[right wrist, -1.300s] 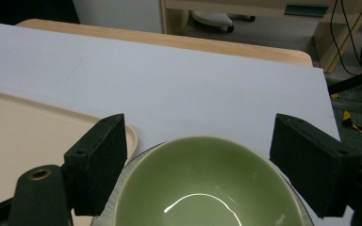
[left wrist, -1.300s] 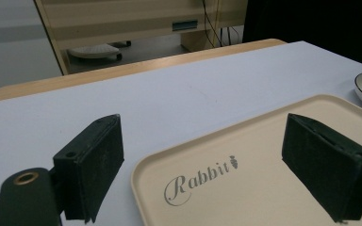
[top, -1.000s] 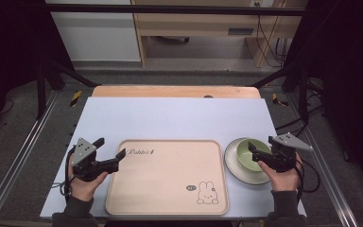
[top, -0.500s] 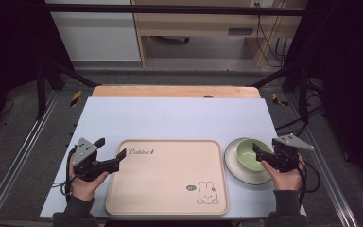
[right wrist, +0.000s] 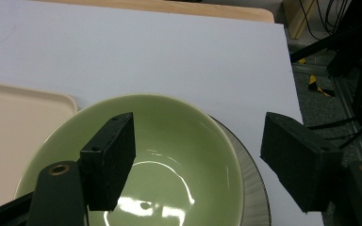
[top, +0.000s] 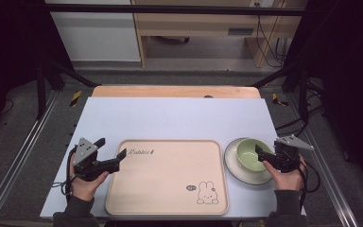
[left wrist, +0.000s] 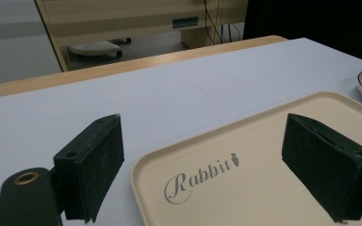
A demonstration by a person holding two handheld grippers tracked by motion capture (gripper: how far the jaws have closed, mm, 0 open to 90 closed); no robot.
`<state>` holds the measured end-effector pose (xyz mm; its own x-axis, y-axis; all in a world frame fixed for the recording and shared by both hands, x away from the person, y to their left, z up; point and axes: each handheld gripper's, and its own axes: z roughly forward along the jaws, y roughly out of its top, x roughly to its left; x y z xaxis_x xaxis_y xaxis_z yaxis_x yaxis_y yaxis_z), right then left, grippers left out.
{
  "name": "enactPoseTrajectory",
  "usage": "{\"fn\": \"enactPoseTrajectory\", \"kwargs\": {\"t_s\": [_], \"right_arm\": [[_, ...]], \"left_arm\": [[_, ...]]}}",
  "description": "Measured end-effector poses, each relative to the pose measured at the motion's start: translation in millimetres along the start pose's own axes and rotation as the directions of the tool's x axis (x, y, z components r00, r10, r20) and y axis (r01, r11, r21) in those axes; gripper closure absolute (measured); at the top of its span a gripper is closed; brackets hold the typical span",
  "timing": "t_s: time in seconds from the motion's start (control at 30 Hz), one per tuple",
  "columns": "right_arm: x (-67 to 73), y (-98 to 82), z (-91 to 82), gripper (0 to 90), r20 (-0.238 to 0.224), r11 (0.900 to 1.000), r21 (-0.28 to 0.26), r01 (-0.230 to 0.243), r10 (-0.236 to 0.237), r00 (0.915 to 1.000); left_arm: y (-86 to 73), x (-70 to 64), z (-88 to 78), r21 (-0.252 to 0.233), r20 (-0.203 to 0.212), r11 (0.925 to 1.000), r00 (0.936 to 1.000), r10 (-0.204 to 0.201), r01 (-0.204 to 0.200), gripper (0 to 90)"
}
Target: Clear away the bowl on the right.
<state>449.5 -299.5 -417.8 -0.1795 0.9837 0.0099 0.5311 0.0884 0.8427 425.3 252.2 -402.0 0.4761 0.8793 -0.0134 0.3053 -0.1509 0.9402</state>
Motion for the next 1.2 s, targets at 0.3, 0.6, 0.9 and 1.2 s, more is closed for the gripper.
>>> {"fn": "enactPoseTrajectory", "kwargs": {"t_s": [0.3, 0.6, 0.9, 1.2], "right_arm": [[-4.0, -2.1, 2.3, 30.8, 0.007, 1.0, 0.024, -0.011, 0.011, 0.9999], [-5.9, -4.2, 5.5, 35.5, 0.014, 0.998, 0.066, -0.022, 0.021, 0.9997], [-8.7, -7.5, 10.4, 41.4, 0.013, 0.993, 0.113, -0.025, 0.024, 0.9996], [-10.8, -10.2, 13.7, 46.3, 0.018, 0.987, 0.157, -0.039, 0.036, 0.9992]], "left_arm": [[0.3, 0.1, -0.1, 0.0, -0.001, 1.0, 1.0, 0.004, -0.004, 13.1], [-0.2, 1.1, -1.1, -0.002, -0.003, 1.0, 1.0, 0.001, -0.001, 13.3], [-0.2, 0.4, -0.8, 0.002, -0.002, 1.0, 1.0, 0.005, -0.005, 13.4], [-0.3, 0.5, -1.1, 0.003, -0.003, 1.0, 1.0, 0.004, -0.004, 13.6]]}}
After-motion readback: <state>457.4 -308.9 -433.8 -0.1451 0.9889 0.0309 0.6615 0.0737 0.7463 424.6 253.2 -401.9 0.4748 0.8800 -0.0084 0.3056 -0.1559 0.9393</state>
